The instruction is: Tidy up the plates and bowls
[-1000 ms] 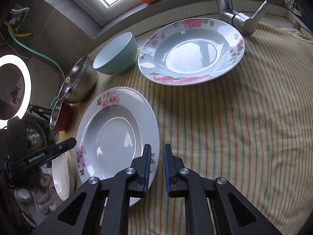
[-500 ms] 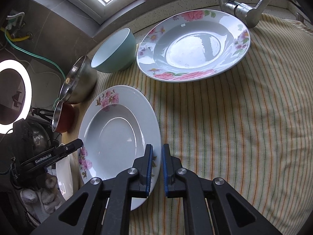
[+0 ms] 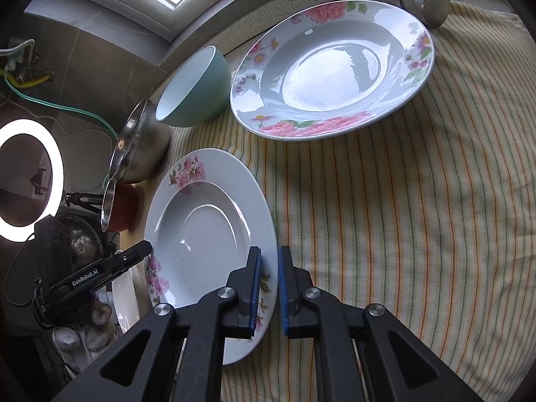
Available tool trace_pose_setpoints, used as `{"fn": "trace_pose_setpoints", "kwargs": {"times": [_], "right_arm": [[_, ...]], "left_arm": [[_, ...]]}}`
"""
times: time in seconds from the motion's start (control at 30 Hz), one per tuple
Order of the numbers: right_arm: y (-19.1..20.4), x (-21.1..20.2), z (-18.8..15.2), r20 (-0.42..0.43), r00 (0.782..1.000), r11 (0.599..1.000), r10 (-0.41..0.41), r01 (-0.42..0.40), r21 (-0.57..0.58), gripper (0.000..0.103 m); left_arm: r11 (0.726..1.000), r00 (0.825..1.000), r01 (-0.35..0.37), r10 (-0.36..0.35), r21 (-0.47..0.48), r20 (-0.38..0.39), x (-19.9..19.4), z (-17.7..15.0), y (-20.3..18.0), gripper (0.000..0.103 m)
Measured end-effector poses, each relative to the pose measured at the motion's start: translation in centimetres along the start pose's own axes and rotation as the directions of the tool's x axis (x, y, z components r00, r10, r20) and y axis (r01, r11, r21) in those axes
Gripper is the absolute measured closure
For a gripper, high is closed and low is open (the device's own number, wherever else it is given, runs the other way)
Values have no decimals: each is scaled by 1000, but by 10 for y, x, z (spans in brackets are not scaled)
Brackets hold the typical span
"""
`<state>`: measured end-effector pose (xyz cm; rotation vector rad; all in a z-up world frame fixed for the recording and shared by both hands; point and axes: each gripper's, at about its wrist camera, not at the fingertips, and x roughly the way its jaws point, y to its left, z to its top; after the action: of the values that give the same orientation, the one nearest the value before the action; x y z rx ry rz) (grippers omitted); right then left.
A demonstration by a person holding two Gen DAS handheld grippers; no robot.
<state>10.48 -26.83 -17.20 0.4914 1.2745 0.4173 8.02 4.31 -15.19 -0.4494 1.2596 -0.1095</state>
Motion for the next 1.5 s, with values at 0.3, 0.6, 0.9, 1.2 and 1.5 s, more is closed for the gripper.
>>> {"fn": "trace_pose_setpoints", "kwargs": {"times": [0.3,0.6,0.9,1.2,1.5], "right_arm": [[0,2,2,-19,1000,1000,19,-18,7,91],[1,4,2,-26,1000,1000,18,-18,10,90],[-3,5,1,-37,999,999,28,-27,18,90],[-6,8,0,-49,998,998,49,-47,29,87],[-4,7,0,-44,998,999,37,-36,36,87]], "left_arm": [[1000,1000,9,-9,-4,-5,1,0,1,86],[1000,1000,1,-1,22,-10,1,1,-3,86],[1000,999,13,-12,29,-31,5,7,-2,82],[999,999,12,-10,49,-42,5,6,-4,83],[1000,999,11,-11,23,-39,6,5,-3,83]]}}
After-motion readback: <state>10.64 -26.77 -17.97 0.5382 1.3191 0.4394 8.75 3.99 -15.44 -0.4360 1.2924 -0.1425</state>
